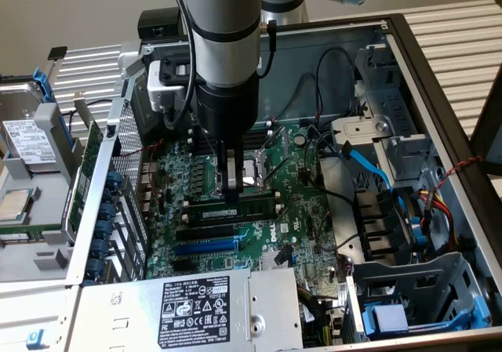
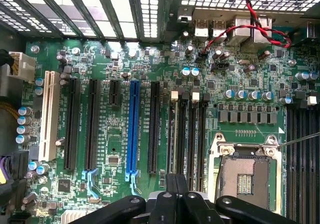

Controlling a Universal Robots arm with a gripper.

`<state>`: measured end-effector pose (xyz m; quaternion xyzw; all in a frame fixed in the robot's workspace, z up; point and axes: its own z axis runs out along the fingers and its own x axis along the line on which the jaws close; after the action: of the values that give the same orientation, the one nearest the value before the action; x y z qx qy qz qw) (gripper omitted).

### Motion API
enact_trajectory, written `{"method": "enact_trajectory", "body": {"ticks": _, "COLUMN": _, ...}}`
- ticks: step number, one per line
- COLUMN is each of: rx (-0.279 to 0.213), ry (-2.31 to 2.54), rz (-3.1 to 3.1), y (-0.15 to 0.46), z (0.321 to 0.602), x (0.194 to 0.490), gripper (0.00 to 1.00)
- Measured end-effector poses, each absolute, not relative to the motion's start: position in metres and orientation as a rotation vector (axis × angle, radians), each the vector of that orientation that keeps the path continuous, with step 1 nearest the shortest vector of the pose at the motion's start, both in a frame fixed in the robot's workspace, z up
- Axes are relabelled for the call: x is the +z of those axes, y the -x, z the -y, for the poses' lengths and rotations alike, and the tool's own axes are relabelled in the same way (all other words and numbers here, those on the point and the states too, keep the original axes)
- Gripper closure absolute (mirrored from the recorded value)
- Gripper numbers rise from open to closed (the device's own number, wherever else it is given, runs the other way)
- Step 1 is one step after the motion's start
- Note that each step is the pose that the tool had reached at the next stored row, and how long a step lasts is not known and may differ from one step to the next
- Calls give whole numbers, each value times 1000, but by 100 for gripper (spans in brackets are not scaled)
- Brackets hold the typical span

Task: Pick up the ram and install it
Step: 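Press down the ram until it locks into place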

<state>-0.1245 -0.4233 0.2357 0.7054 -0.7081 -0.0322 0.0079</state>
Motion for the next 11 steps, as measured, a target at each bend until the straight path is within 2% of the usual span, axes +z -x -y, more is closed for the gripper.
{"method": "enact_trajectory", "body": {"ticks": 11, "rx": -89, "ry": -2211, "rz": 2213, "y": 125, "z": 423, "x": 230, "gripper": 89}}
